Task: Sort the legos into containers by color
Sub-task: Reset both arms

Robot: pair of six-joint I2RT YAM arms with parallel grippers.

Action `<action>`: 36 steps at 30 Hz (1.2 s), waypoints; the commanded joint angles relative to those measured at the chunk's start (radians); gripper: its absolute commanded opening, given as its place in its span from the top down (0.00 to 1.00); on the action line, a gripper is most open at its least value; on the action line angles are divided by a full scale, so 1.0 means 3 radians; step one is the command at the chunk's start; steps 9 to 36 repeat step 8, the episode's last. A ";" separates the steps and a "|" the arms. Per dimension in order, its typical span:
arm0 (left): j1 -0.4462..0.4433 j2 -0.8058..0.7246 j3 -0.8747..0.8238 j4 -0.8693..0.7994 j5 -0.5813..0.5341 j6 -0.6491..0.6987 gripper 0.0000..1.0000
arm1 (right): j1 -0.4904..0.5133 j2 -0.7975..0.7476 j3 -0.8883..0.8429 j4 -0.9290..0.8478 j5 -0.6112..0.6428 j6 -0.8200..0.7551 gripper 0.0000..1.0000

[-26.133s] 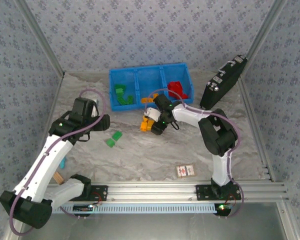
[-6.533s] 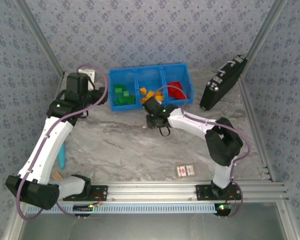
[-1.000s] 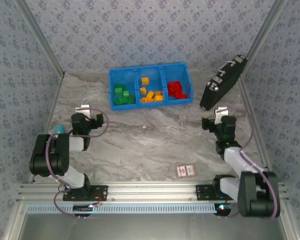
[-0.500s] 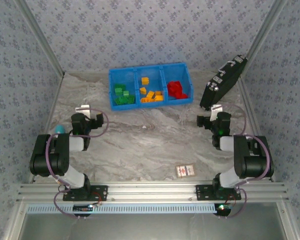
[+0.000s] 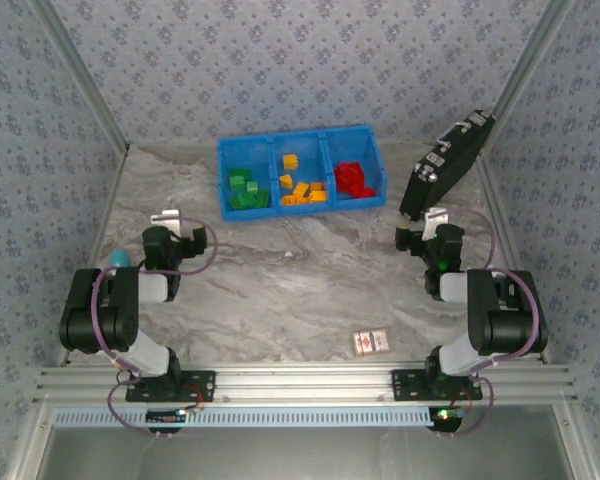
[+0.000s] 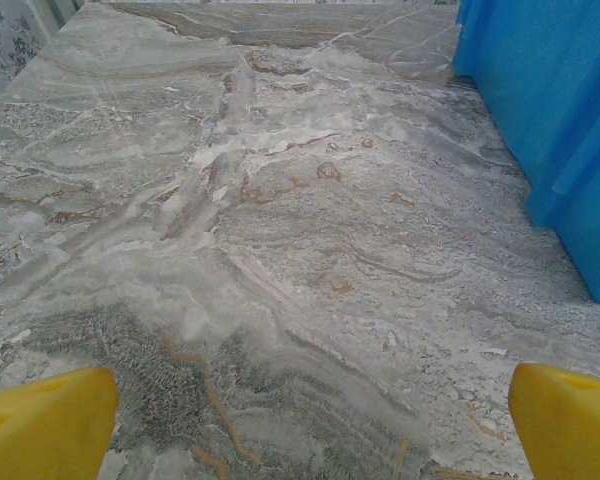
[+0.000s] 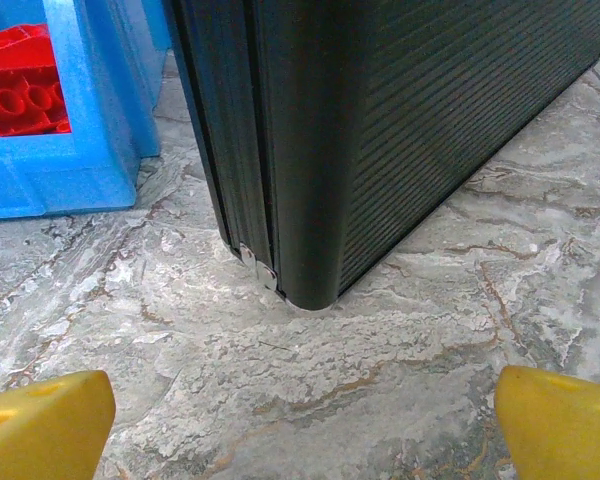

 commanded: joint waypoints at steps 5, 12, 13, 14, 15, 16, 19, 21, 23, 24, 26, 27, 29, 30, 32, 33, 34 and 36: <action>-0.0005 -0.0021 0.0054 0.0014 0.0004 0.0033 0.00 | 0.0004 0.0034 0.0020 0.0040 0.0046 0.0031 0.01; 0.0016 -0.0022 0.0054 0.0014 0.0039 0.0022 0.00 | 0.0002 0.0029 -0.0001 0.0077 0.0053 0.0022 0.01; 0.0016 -0.0022 0.0054 0.0014 0.0039 0.0022 0.00 | 0.0002 0.0029 -0.0001 0.0077 0.0053 0.0022 0.01; 0.0016 -0.0022 0.0054 0.0014 0.0039 0.0022 0.00 | 0.0002 0.0029 -0.0001 0.0077 0.0053 0.0022 0.01; 0.0016 -0.0022 0.0054 0.0014 0.0039 0.0022 0.00 | 0.0002 0.0029 -0.0001 0.0077 0.0053 0.0022 0.01; 0.0016 -0.0022 0.0054 0.0014 0.0039 0.0022 0.00 | 0.0002 0.0029 -0.0001 0.0077 0.0053 0.0022 0.01; 0.0016 -0.0022 0.0054 0.0014 0.0039 0.0022 0.00 | 0.0002 0.0029 -0.0001 0.0077 0.0053 0.0022 0.01; 0.0016 -0.0022 0.0054 0.0014 0.0039 0.0022 0.00 | 0.0002 0.0029 -0.0001 0.0077 0.0053 0.0022 0.01; 0.0016 -0.0022 0.0054 0.0014 0.0039 0.0022 0.00 | 0.0002 0.0029 -0.0001 0.0077 0.0053 0.0022 0.01; 0.0016 -0.0022 0.0054 0.0014 0.0039 0.0022 0.00 | 0.0002 0.0029 -0.0001 0.0077 0.0053 0.0022 0.01; 0.0016 -0.0022 0.0054 0.0014 0.0039 0.0022 0.00 | 0.0002 0.0029 -0.0001 0.0077 0.0053 0.0022 0.01; 0.0016 -0.0022 0.0054 0.0014 0.0039 0.0022 0.00 | 0.0002 0.0029 -0.0001 0.0077 0.0053 0.0022 0.01; 0.0016 -0.0022 0.0054 0.0014 0.0039 0.0022 0.00 | 0.0002 0.0029 -0.0001 0.0077 0.0053 0.0022 0.01; 0.0016 -0.0022 0.0054 0.0014 0.0039 0.0022 0.00 | 0.0002 0.0029 -0.0001 0.0077 0.0053 0.0022 0.01; 0.0016 -0.0022 0.0054 0.0014 0.0039 0.0022 0.00 | 0.0002 0.0029 -0.0001 0.0077 0.0053 0.0022 0.01; 0.0016 -0.0022 0.0054 0.0014 0.0039 0.0022 0.00 | 0.0002 0.0029 -0.0001 0.0077 0.0053 0.0022 0.01; 0.0016 -0.0022 0.0054 0.0014 0.0039 0.0022 0.00 | 0.0002 0.0029 -0.0001 0.0077 0.0053 0.0022 0.01; 0.0016 -0.0022 0.0054 0.0014 0.0039 0.0022 0.00 | 0.0002 0.0029 -0.0001 0.0077 0.0053 0.0022 0.01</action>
